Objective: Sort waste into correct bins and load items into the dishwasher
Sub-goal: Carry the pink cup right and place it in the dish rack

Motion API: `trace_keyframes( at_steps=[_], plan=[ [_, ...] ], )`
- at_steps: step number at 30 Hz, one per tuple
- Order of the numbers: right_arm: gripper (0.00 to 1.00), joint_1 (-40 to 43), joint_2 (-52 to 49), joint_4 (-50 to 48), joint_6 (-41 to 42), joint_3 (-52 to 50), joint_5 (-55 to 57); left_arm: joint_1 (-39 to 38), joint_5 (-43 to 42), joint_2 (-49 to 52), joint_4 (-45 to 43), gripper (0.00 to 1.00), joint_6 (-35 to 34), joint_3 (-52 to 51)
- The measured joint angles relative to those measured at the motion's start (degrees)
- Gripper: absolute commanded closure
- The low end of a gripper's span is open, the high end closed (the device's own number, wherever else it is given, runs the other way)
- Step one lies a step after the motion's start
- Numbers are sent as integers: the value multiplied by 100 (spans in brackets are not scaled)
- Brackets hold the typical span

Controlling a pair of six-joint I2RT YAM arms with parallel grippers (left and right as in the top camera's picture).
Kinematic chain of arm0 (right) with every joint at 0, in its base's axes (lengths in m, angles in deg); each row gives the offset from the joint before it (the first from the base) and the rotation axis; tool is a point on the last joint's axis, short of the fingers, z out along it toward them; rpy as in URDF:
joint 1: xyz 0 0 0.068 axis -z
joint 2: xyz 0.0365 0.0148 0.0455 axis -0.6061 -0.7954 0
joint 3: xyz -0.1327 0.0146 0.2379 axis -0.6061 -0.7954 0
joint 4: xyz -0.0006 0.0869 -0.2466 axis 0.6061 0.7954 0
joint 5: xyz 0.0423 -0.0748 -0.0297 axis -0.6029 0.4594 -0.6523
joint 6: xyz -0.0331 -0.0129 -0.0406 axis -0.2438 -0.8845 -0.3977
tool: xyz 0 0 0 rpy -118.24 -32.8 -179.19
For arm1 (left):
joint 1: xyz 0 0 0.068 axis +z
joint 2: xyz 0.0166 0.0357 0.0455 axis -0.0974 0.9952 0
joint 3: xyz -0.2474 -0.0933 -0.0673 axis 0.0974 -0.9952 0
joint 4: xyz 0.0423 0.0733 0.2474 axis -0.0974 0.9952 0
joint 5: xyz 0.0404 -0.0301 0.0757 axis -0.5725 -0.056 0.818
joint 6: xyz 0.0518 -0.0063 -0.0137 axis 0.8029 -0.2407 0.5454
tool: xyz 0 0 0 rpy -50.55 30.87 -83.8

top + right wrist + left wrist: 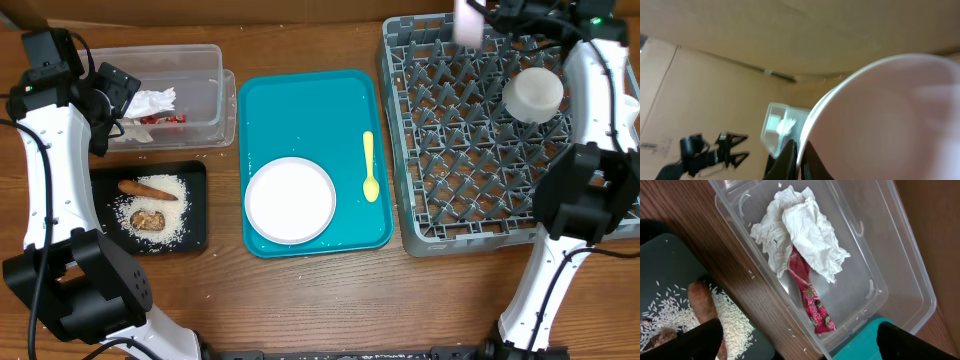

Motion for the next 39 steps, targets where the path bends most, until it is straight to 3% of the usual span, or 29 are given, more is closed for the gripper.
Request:
trace_keyframes(
  at_steps=[4, 10, 12, 14, 20, 23, 24, 25, 29, 32, 35, 39],
  plan=[
    [96, -81, 2, -743, 855, -667, -177, 0, 0, 0, 2, 0, 0, 0],
    [96, 94, 0, -732, 1268, -1036, -52, 0, 0, 0, 0, 0, 2, 0],
    [90, 170, 0, -702, 1325, -1038, 26, 0, 0, 0, 0, 0, 2, 0],
    [75, 212, 2, -603, 1342, -1038, 155, 0, 0, 0, 0, 0, 0, 0],
    [66, 413, 0, -555, 1351, -1049, 529, 0, 0, 0, 0, 0, 2, 0],
    [49, 647, 2, -350, 1355, -1003, 586, 0, 0, 0, 0, 0, 2, 0],
    [44, 730, 2, -245, 1346, -966, 597, 0, 0, 0, 0, 0, 2, 0],
    [26, 835, 2, -94, 1333, -896, 625, 0, 0, 0, 0, 0, 2, 0],
    [18, 1233, 42, 474, 1187, -555, 841, 0, 0, 0, 0, 0, 0, 0],
    [16, 1421, 199, 1460, 922, -267, 1381, 0, 0, 0, 0, 0, 2, 0],
    [15, 1408, 588, 2758, 448, 214, 2522, 0, 0, 0, 0, 0, 0, 0],
    [0, 953, 1241, 3904, -7, 892, 4293, 0, 0, 0, -2, 0, 2, 0]
  ],
)
